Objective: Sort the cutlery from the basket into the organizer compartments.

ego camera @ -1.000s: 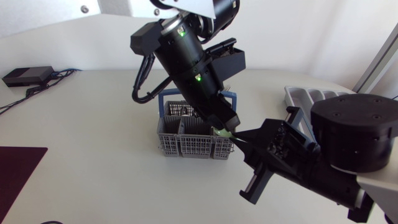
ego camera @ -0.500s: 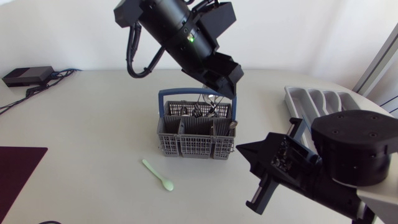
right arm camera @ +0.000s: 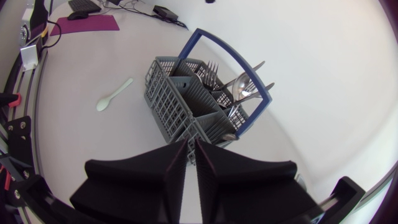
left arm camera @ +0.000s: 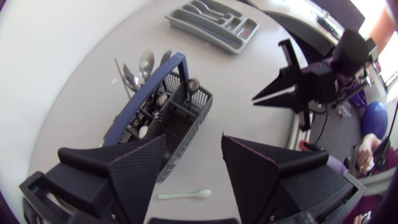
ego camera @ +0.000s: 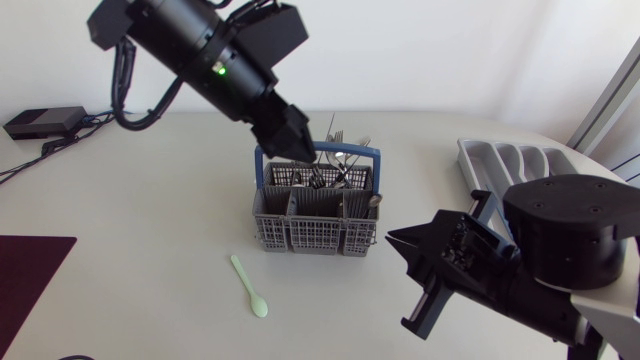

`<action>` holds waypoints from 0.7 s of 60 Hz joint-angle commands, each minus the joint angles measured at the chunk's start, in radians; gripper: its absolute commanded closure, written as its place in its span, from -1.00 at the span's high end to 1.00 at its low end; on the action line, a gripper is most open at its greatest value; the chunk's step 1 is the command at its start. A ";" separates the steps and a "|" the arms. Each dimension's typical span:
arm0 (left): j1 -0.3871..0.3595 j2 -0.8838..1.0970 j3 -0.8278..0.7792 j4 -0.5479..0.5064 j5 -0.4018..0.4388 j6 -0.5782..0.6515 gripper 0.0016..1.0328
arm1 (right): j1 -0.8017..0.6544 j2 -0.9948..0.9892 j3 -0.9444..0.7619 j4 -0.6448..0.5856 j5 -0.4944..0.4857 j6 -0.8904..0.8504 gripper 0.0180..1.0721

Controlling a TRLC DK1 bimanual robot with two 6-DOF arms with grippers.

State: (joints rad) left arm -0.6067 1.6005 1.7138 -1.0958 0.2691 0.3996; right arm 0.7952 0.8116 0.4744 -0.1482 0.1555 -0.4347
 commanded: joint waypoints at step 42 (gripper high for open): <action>0.101 -0.312 -0.910 0.453 -0.145 0.924 0.21 | -0.051 0.001 -0.014 -0.051 -0.056 0.060 0.39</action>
State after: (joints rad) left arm -0.4892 1.3064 0.8703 -0.6743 0.1421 1.2339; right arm 0.7441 0.8116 0.4740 -0.1867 0.1009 -0.3965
